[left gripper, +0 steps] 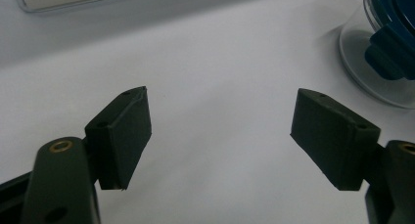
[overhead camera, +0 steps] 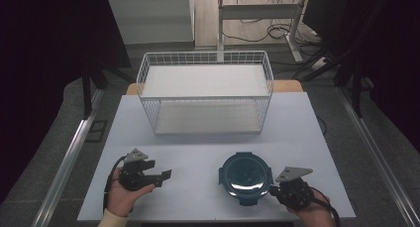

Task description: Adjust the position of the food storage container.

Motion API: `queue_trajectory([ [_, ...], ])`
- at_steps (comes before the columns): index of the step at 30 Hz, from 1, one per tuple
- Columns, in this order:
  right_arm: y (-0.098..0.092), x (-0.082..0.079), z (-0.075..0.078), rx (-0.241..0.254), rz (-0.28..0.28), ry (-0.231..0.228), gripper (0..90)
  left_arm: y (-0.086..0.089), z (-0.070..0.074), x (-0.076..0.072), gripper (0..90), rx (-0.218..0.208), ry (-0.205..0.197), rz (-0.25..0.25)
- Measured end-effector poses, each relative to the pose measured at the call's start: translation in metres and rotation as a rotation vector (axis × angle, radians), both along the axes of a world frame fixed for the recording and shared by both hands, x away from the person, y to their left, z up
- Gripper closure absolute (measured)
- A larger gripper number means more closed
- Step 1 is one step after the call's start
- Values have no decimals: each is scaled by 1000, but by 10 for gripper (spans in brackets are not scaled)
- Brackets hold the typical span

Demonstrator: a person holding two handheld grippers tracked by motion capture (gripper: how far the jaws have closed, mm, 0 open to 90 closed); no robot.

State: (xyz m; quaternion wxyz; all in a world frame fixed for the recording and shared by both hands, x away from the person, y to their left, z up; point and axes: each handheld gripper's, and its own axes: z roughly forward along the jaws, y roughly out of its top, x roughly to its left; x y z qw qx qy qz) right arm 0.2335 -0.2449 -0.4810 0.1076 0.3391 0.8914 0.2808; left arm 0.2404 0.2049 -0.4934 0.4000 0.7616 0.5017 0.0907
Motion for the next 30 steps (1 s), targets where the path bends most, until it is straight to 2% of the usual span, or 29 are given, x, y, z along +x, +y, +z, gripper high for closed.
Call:
queue_trajectory([
  [16, 17, 6, -2, -4, 15, -5, 897, 0, 0, 0, 228, 0, 1, 2],
  [19, 26, 7, -3, 0, 20, -1, 897, 0, 0, 0, 228, 2, 2, 1],
  [25, 43, 10, -3, -12, 30, -19, 897, 1, 0, 0, 229, -2, 2, 1],
  [27, 54, 15, -4, -32, 58, -24, 897, 1, 0, 0, 228, -4, 2, 3],
  [30, 64, 19, -5, -42, 69, -34, 897, 2, 1, 0, 228, -6, 1, 5],
])
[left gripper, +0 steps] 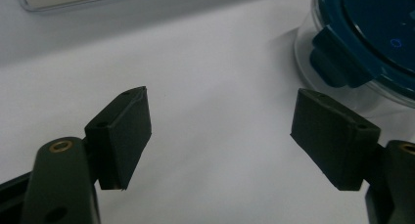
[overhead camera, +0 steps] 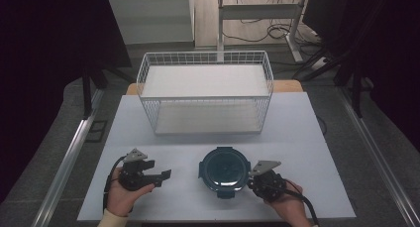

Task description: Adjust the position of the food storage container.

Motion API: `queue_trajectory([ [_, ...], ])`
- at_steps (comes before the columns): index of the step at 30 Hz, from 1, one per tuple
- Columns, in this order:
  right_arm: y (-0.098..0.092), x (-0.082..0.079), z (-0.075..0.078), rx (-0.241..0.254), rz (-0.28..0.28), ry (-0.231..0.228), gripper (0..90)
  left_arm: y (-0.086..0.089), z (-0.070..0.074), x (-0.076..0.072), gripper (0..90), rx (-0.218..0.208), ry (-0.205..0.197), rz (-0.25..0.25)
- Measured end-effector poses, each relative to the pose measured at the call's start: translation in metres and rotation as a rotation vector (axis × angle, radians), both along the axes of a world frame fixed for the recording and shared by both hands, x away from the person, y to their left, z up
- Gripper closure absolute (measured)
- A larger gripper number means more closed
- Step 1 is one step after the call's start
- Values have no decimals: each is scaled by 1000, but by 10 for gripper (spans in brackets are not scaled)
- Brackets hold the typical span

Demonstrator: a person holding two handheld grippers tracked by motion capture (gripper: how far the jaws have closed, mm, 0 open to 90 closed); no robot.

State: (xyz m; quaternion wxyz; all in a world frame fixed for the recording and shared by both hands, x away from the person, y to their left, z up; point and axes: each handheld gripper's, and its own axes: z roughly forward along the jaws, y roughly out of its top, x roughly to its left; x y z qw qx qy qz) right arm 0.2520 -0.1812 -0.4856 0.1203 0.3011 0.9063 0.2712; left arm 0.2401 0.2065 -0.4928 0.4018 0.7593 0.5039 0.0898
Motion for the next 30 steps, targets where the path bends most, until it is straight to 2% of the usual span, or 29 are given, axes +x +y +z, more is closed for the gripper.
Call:
queue_trajectory([
  [7, 23, 10, 1, 17, 30, -1, 897, 2, 1, 0, 228, -3, -3, 5],
  [14, 43, 11, 0, 37, 82, 14, 897, 3, 1, 0, 228, -6, -3, 5],
  [19, 41, 13, -1, 61, 72, 14, 898, 4, 2, -1, 228, -6, -6, 7],
  [30, 39, 14, -2, 66, 69, -12, 897, 4, 1, 0, 228, -4, -5, 4],
])
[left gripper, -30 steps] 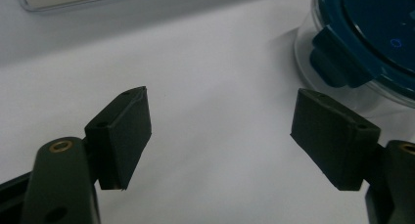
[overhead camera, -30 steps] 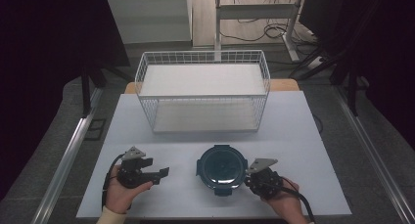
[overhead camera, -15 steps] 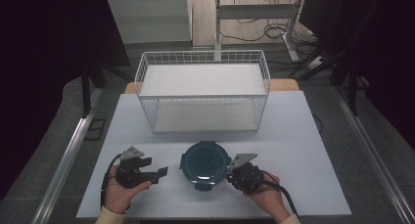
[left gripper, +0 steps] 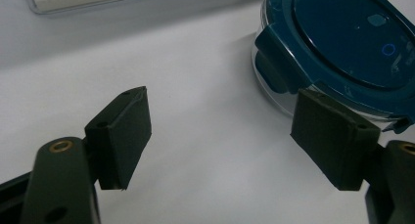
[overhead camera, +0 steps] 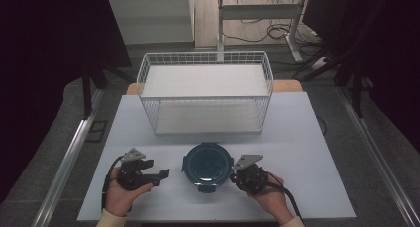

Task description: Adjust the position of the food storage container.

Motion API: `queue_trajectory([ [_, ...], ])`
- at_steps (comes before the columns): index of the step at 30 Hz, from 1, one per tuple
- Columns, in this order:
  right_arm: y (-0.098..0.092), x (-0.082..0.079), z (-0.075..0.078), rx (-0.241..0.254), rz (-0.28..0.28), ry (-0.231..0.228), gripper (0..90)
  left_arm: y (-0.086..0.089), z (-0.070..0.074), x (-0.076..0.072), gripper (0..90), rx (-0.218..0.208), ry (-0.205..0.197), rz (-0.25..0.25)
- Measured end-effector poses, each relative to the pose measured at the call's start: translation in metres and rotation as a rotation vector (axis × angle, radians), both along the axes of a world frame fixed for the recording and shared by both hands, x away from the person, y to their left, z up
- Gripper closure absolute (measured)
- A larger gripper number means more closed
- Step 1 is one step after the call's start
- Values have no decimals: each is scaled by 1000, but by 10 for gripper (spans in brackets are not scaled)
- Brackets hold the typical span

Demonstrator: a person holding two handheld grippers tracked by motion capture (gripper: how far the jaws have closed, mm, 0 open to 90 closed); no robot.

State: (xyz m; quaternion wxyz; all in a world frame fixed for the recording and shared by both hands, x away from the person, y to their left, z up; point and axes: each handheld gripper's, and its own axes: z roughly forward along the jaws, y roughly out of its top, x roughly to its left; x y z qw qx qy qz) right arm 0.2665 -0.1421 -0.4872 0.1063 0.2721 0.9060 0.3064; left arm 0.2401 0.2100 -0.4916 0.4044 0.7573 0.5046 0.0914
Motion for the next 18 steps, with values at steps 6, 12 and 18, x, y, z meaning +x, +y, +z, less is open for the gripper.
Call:
queue_trajectory([
  [6, 0, 1, 0, -3, 4, -2, 898, -1, 1, 0, 228, -3, -1, -2],
  [12, -4, 0, 2, 16, 1, -5, 897, 0, 2, -1, 221, -11, -5, -2],
  [18, -29, -5, 27, 136, -34, -48, 891, 6, 5, -2, 222, -32, -23, 25],
])
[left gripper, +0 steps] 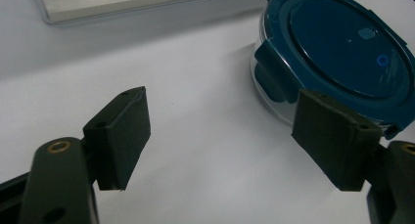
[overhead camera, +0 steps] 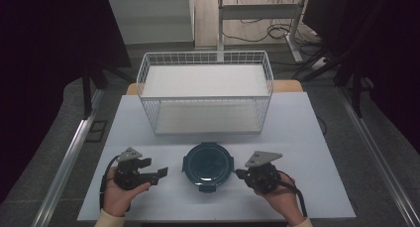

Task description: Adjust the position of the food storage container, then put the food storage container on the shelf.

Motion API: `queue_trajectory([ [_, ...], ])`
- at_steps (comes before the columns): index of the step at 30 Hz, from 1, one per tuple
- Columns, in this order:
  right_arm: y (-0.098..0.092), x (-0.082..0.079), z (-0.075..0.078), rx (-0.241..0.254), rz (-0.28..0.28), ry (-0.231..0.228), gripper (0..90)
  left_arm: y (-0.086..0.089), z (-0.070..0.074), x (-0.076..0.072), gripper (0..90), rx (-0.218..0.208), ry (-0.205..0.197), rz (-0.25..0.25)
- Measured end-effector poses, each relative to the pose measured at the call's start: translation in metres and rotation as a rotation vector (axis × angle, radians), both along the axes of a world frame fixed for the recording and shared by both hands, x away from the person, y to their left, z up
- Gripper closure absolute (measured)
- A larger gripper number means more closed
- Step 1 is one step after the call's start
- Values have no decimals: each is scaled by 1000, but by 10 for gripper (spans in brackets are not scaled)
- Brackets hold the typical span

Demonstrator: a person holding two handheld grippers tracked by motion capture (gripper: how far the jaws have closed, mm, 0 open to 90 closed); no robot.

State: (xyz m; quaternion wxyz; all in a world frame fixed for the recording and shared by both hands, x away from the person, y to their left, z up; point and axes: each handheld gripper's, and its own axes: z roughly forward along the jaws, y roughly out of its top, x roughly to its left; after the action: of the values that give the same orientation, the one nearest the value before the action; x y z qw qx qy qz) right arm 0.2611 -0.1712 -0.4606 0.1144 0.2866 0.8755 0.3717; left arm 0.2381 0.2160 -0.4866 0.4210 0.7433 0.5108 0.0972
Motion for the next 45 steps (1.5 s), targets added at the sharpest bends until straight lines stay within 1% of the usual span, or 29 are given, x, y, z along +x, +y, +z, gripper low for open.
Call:
queue_trajectory([
  [1, 0, 0, 0, 0, 0, 0, 891, 0, 0, 0, 222, 0, 0, 0],
  [2, -8, 1, 6, 44, -27, -14, 771, 0, 1, -1, 222, -5, -3, 2],
  [4, -13, 2, 8, 109, -81, -27, 546, -1, 2, -1, 221, -9, -8, 2],
  [5, -15, 4, 8, 132, -115, -28, 465, 0, 3, -1, 221, -9, -11, 2],
  [7, -20, 7, 8, 164, -145, -10, 373, 0, 3, -1, 220, -8, -14, 1],
  [9, -23, 9, 7, 197, -151, 16, 326, 0, 3, -1, 220, -12, -10, 5],
  [11, -24, 10, 6, 205, -147, 29, 311, 1, 3, -1, 220, -11, -11, 4],
  [18, -22, 9, 7, 214, -142, 34, 263, 0, 6, -2, 216, -23, -15, -2],
  [19, -21, 9, 7, 213, -141, 46, 229, -1, 7, -2, 209, -30, -17, -3],
  [21, -21, 11, 5, 201, -143, 67, 200, -1, 8, -3, 204, -38, -11, -6],
  [22, -21, 12, 4, 206, -143, 81, 194, -1, 8, -3, 200, -47, -9, -8],
  [23, -21, 12, 4, 206, -143, 81, 194, -1, 8, -3, 197, -47, -9, -8],
  [24, -20, 13, 2, 220, -140, 106, 179, -1, 9, -3, 193, -66, -2, -8],
  [25, -19, 13, 1, 229, -144, 115, 171, -2, 10, -3, 191, -73, 1, -8],
  [28, -16, 14, 2, 258, -166, 157, 162, -5, 10, -2, 189, -39, 2, 10],
  [29, -14, 15, 3, 257, -168, 161, 159, -5, 10, -2, 187, -39, 2, 10],
  [30, -12, 16, 3, 251, -171, 163, 160, -9, 10, 1, 184, -49, 23, -7],
  [32, -8, 21, 5, 259, -187, 177, 159, -13, 11, 4, 178, -56, 39, -12],
  [33, -8, 21, 5, 259, -187, 177, 159, -13, 11, 4, 172, -56, 39, -12],
  [34, -4, 27, 7, 275, -190, 200, 159, -16, 13, 9, 162, -77, 63, -15],
  [36, 3, 33, 6, 280, -197, 226, 150, -19, 15, 15, 157, -110, 82, -13],
  [37, 3, 33, 6, 280, -197, 226, 150, -19, 15, 15, 157, -110, 82, -13],
  [38, 6, 35, 6, 279, -203, 239, 145, -22, 15, 18, 157, -127, 96, -18],
  [39, 12, 40, 3, 282, -218, 258, 132, -25, 15, 20, 156, -132, 104, -24],
  [40, 15, 42, 0, 285, -227, 271, 127, -30, 13, 26, 155, -143, 125, -35],
  [41, 15, 42, 0, 285, -227, 271, 127, -30, 13, 26, 154, -143, 125, -35],
  [42, 17, 43, -2, 291, -236, 283, 125, -33, 10, 29, 154, -158, 140, -40],
  [44, 20, 46, -11, 308, -253, 317, 118, -38, 4, 35, 153, -172, 173, -56],
  [45, 20, 46, -11, 308, -253, 317, 118, -38, 4, 35, 153, -172, 173, -56],
])
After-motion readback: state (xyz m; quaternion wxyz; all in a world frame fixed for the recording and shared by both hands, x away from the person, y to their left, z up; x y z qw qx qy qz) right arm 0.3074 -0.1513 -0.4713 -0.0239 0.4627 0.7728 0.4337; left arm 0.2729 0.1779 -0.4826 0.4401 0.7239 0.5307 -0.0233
